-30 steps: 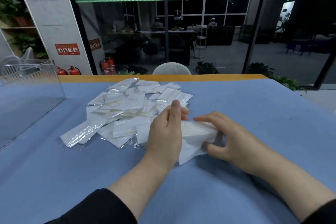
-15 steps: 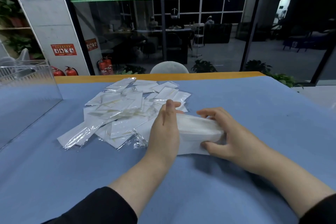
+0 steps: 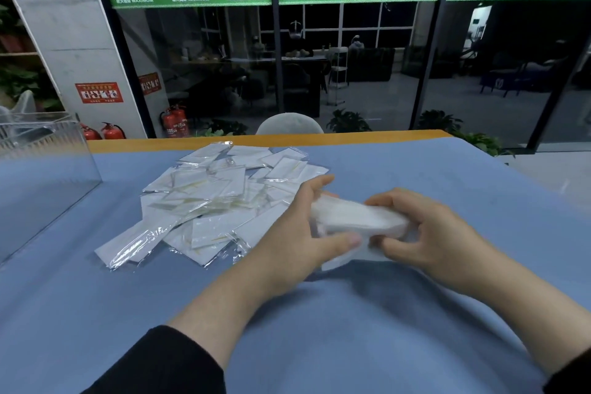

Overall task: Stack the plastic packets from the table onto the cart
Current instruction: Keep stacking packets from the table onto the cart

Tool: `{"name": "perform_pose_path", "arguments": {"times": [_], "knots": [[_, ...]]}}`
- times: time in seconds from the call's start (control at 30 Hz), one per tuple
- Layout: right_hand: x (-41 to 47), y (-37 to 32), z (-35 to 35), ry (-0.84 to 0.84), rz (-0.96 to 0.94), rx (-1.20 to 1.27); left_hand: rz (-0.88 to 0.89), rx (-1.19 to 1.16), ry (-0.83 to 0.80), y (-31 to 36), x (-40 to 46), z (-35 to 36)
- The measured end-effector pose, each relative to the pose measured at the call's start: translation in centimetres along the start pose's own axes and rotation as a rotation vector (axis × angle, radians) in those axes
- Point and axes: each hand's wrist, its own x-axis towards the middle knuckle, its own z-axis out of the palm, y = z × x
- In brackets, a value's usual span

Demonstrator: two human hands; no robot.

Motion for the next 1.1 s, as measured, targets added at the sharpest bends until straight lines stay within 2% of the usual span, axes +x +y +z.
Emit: {"name": "perform_pose_path", "arguments": {"times": [0.13, 0.23, 0.33, 0.53, 0.67, 0.9, 1.0, 1.1], "knots": [[-1.2, 0.8, 0.1, -0.058, 0.062, 0.003, -0.041, 0.204, -0.116, -0.4, 0.1, -0.3], [-1.7, 1.2, 0.2, 0.043, 0.166, 0.093, -0.044, 0.189, -0.118, -0.5, 0.2, 0.1], [-2.0, 1.1, 0.4, 0.015, 0.241, 0.155, -0.044, 0.09, -0.127, -0.4, 0.1, 0.8], [-2.6, 0.6, 0.6, -0.002, 0.247, 0.2, -0.001, 0.051, -0.081, -0.5, 0.0, 1.9], [-2.7, 0.5, 0.1, -0.015, 0.25, 0.162, -0.023, 0.13, -0.107, -0.2, 0.1, 0.8], [-3.5, -0.5, -0.1, 0.055, 0.196, 0.156, -0.032, 0.112, -0.152, 0.2, -0.3, 1.0], [-4.3, -0.5, -0.2, 0.014, 0.241, 0.12, -0.036, 0.152, -0.189, 0.2, -0.5, 1.6], [-4.8, -0.7, -0.5, 0.052, 0.245, 0.098, -0.016, 0.174, -0.19, 0.5, -0.6, 1.8]]}}
